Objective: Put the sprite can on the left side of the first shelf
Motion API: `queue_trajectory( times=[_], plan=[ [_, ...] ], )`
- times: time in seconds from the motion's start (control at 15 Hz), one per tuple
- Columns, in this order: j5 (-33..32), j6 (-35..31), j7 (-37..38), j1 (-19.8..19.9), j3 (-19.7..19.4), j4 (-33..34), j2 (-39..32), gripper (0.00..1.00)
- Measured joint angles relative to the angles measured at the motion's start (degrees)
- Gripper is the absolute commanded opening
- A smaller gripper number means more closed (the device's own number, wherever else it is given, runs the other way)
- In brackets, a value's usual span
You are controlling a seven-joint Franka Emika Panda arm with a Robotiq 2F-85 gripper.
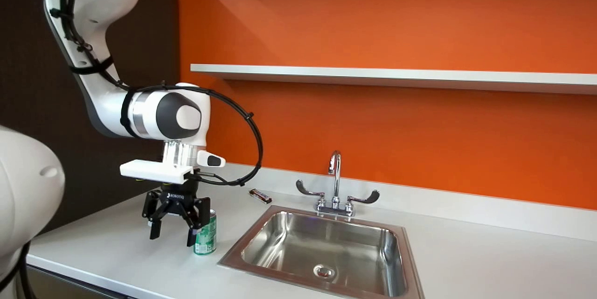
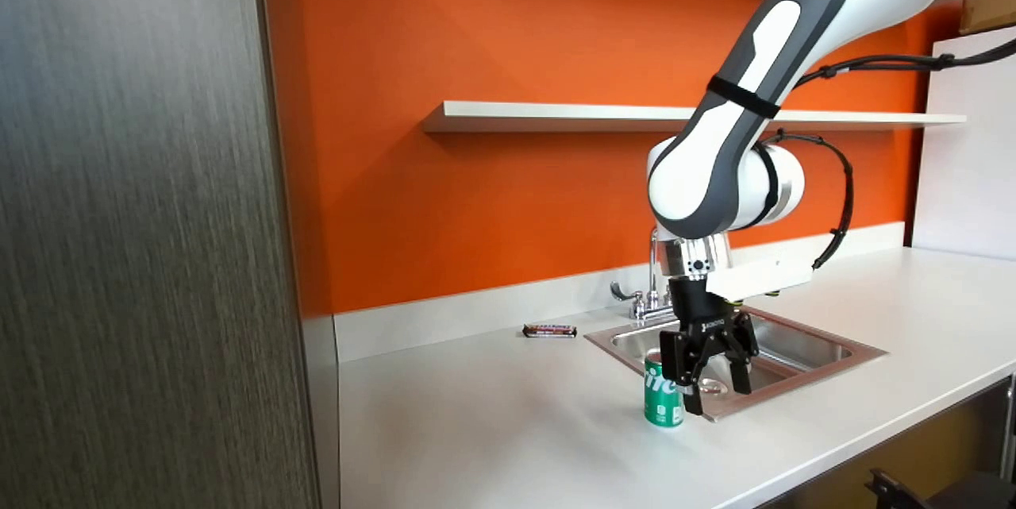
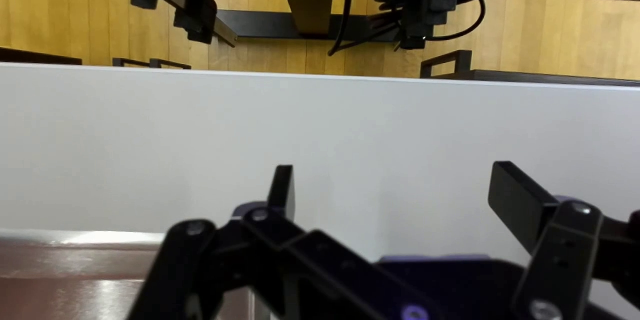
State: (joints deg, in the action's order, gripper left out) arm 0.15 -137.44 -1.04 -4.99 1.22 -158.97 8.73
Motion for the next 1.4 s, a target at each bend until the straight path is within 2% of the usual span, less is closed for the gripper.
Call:
queue_trajectory(
  times=[0.87, 1.4],
  plan=[
    [0.5, -9.6, 1.8, 0.0, 0.1, 0.0, -2.9, 1.00],
    [2.7, -17.6, 4.5, 0.0, 0.1, 0.0, -4.6, 1.00]
  ],
)
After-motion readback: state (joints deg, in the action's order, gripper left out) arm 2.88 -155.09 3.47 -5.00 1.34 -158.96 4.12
